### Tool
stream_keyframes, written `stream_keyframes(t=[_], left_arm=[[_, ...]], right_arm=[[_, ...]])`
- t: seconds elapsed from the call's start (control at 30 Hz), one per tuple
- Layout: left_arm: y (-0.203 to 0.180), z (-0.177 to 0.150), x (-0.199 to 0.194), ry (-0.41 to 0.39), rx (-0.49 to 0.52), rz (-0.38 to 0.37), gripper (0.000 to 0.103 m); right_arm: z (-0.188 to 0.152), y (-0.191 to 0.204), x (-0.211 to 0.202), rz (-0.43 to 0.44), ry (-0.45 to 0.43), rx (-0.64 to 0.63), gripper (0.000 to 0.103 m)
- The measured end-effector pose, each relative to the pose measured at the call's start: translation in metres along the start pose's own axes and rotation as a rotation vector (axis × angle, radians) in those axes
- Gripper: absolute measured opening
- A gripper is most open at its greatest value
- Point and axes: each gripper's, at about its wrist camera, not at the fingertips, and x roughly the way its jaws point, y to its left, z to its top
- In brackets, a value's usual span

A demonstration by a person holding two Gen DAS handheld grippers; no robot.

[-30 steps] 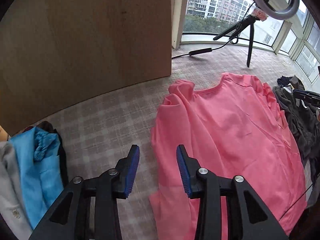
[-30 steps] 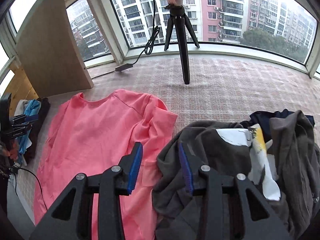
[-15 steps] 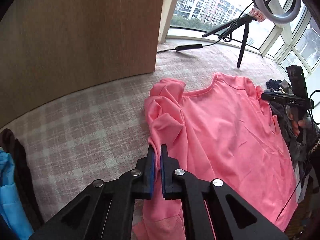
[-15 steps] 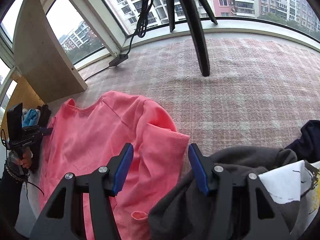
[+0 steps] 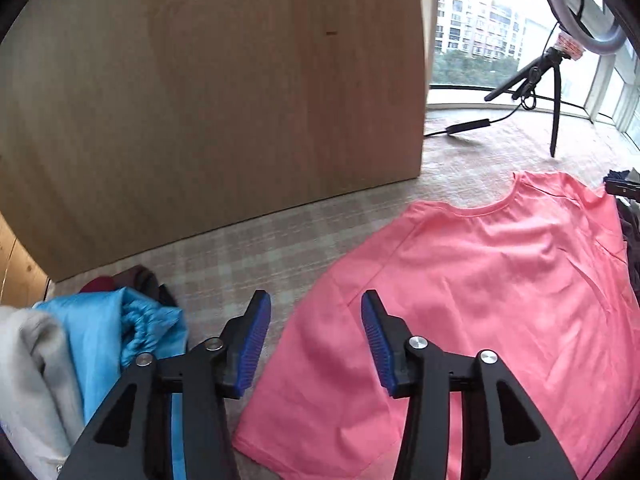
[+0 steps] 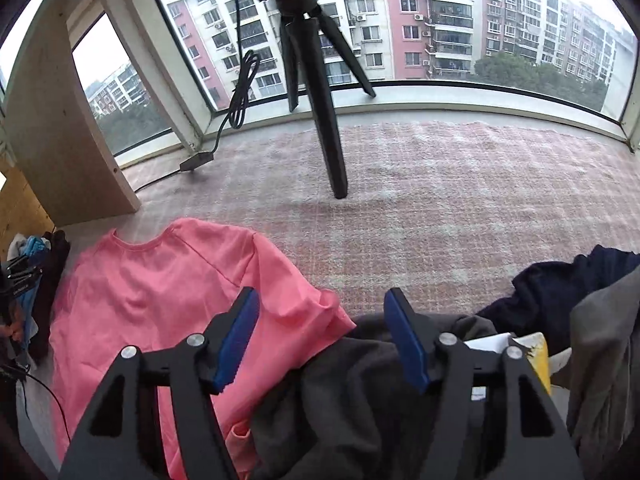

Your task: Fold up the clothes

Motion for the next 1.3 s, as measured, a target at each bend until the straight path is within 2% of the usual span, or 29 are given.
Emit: stream_keyframes(t=[0.1,0.2,0.23,0.27,0.3,0.37,0.4,0.43,0.47,0.53,0.6,0.67,0.77,0.8,0.83,0.87,0.9,0.97,1.03,1.1,1.13,1.17,1.2,1.23,1.27,1.3], left_arm=[[-0.013,0.019,0.024,0.012,0.066,0.06,0.05],[-0.022,0.033,0.047,0.029,0.104,0.029,0.051],[-0.024,0.035,0.054,0.038,0.114,0.034,0.052],[-0.025,0.037,0.061,0.047,0.125,0.039,0.052],[-0.027,0.039,0.068,0.056,0.136,0.044,0.052],[-0.03,0.042,0.079,0.07,0.153,0.049,0.052],[-0.03,0.042,0.079,0.064,0.149,0.038,0.052],[-0.029,0.042,0.077,0.057,0.147,0.025,0.052],[-0.029,0.042,0.075,0.05,0.149,0.007,0.052],[-0.029,0.043,0.07,0.038,0.154,-0.028,0.053],[-0.031,0.044,0.07,0.038,0.164,-0.054,0.054],[-0.033,0.046,0.073,0.047,0.17,-0.08,0.055],[-0.042,0.045,0.078,0.045,0.203,-0.079,0.053],[-0.044,0.044,0.079,0.035,0.215,-0.081,0.049],[-0.045,0.043,0.078,0.029,0.216,-0.102,0.026],[-0.045,0.044,0.078,0.028,0.21,-0.112,0.0],[-0.045,0.047,0.076,0.009,0.205,-0.068,0.003],[-0.041,0.052,0.074,-0.021,0.186,0.007,0.001],[-0.028,0.061,0.076,0.004,0.118,0.021,0.006],[-0.012,0.066,0.066,0.01,0.059,0.031,0.011],[-0.004,0.067,0.057,0.007,0.032,0.032,0.022],[0.004,0.066,0.043,0.0,0.007,0.026,0.038],[0.011,0.064,0.029,-0.005,-0.014,0.014,0.046],[0.017,0.059,0.014,-0.009,-0.026,-0.01,0.054],[0.022,0.052,0.0,-0.01,-0.034,-0.029,0.054],[0.024,0.041,-0.013,-0.007,-0.027,-0.032,0.054]], right_arm=[[0.002,0.01,0.023,-0.022,0.073,-0.051,0.064],[0.0,0.015,0.04,-0.009,0.117,-0.072,0.061],[0.0,0.017,0.043,-0.006,0.125,-0.078,0.052],[0.0,0.019,0.045,-0.004,0.133,-0.084,0.007],[0.002,0.016,0.042,-0.081,0.123,-0.072,0.005],[0.007,0.008,0.037,-0.248,0.1,-0.044,0.007],[0.01,0.003,0.031,-0.269,0.079,-0.015,0.023],[0.011,0.002,0.025,-0.261,0.06,-0.006,0.034],[0.013,0.008,0.02,-0.24,0.035,-0.034,0.049],[0.017,0.021,0.01,-0.195,-0.018,-0.095,0.05],[0.021,0.039,0.018,-0.141,-0.003,-0.18,0.055],[0.024,0.058,0.032,-0.099,0.022,-0.262,0.056],[0.025,0.077,0.067,-0.149,0.101,-0.364,0.056],[0.024,0.077,0.073,-0.143,0.114,-0.369,0.056],[0.024,0.078,0.079,-0.135,0.125,-0.372,0.055],[0.024,0.077,0.079,-0.105,0.119,-0.358,0.044],[0.024,0.077,0.078,-0.064,0.118,-0.341,0.004],[0.025,0.082,0.074,-0.115,0.076,-0.377,0.003],[0.028,0.085,0.073,-0.202,0.043,-0.396,0.003],[0.036,0.076,0.082,-0.239,0.088,-0.348,0.004],[0.039,0.072,0.08,-0.249,0.095,-0.318,0.005],[0.041,0.067,0.072,-0.239,0.074,-0.287,0.015],[0.042,0.063,0.063,-0.227,0.051,-0.256,0.024],[0.042,0.057,0.051,-0.203,0.017,-0.226,0.029],[0.04,0.054,0.04,-0.173,0.006,-0.204,0.038],[0.038,0.051,0.028,-0.142,-0.003,-0.183,0.039]])
